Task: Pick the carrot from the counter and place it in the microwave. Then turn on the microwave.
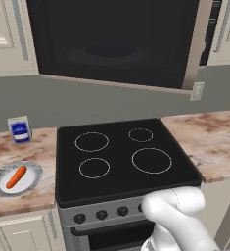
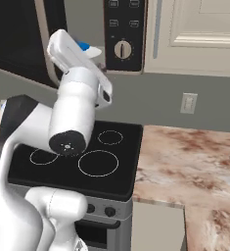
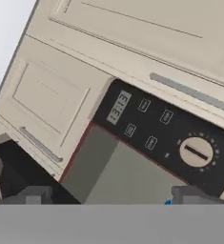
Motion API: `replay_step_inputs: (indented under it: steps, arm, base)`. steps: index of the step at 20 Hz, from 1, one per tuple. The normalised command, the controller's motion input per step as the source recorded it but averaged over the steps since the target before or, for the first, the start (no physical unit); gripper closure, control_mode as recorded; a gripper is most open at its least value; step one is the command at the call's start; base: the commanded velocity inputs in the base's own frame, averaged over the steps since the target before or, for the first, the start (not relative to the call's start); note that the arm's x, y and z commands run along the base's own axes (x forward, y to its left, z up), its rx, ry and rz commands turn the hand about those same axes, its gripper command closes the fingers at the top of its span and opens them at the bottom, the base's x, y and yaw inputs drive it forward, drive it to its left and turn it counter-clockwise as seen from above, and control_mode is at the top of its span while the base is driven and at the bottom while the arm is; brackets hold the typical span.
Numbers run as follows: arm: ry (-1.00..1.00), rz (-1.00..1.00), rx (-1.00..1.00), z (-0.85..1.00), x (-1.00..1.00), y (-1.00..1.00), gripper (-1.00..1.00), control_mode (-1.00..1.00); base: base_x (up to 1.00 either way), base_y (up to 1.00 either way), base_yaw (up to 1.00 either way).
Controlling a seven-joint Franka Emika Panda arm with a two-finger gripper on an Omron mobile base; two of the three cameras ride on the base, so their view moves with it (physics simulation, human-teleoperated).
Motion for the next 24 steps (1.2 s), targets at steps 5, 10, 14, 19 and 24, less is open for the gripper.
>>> replay_step_inputs:
  steps: [5,10,14,19,24]
  arm:
    - [0.08,0.35,0.2,-0.06,0.29,0.0,-1.0,-1.0]
    - [0.08,0.32,0.13,-0.23,0.2,0.02,-1.0,-1.0]
    - [0.06,0.29,0.05,-0.34,0.22,0.12,-1.0,-1.0]
    - [0.01,0.25,0.01,-0.17,0.23,0.32,-1.0,-1.0]
    - [0.0,0.23,0.0,-0.18,0.3,0.43,-1.0,-1.0]
  base:
    - [0.0,0.0,0.0]
    - [0.0,0.0,0.0]
    - [0.0,0.0,0.0]
    - [0.0,0.0,0.0]
    - [0.0,0.0,0.0]
